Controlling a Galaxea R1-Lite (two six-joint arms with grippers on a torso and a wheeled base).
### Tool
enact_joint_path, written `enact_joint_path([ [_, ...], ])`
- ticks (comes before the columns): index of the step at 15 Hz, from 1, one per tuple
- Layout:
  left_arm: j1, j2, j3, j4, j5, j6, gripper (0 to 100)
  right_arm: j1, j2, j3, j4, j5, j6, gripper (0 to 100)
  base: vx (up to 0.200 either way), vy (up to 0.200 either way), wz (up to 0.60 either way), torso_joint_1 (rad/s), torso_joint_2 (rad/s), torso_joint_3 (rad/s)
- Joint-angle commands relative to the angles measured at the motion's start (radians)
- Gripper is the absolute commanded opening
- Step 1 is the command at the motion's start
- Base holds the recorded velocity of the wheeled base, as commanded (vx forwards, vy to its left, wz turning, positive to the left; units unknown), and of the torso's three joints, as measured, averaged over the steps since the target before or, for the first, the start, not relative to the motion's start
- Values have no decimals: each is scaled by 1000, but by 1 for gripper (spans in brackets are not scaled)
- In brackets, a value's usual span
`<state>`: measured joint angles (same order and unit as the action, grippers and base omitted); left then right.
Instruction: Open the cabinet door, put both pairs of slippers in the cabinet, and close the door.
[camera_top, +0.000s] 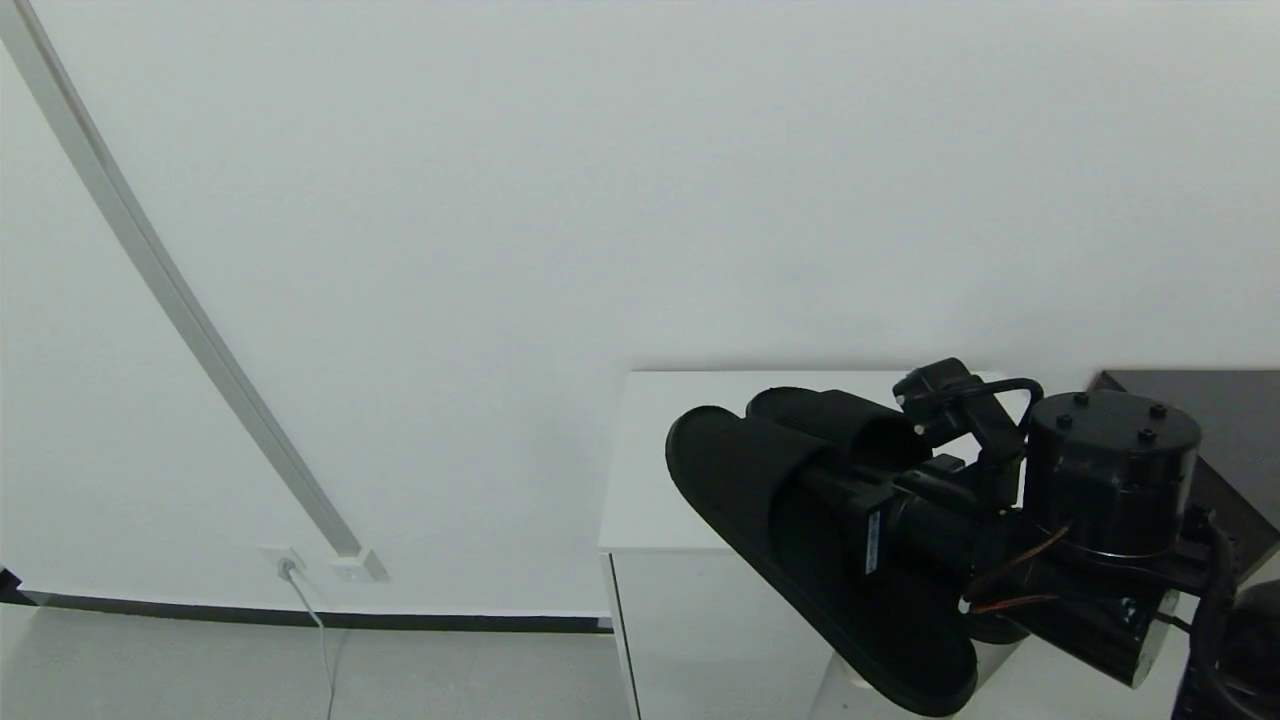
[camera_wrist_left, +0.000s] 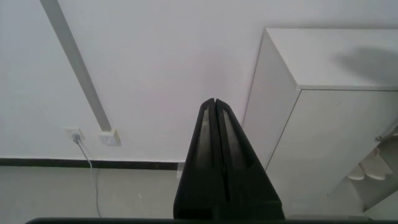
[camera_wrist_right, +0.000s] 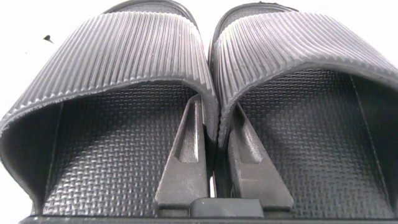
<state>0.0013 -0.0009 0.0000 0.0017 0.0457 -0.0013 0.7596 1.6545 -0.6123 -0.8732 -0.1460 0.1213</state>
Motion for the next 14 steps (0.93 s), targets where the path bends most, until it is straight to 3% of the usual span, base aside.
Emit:
enact_joint_path([
  [1,0,1,0,0,0,-2,0,1,8,0,-1,-1,0,0,-200,0,0,12,12,2],
  [4,0,1,0,0,0,0,0,1,11,6,-1,-3,0,0,-200,0,0,-14,-1,6],
  [13,0,1,0,0,-1,0,0,4,18,14,-3,-6,0,0,0,0,0,0,0,0],
  [14,0,1,0,0,0,0,0,4,18,16,-3,-6,0,0,0,-200,0,-2,2,12],
])
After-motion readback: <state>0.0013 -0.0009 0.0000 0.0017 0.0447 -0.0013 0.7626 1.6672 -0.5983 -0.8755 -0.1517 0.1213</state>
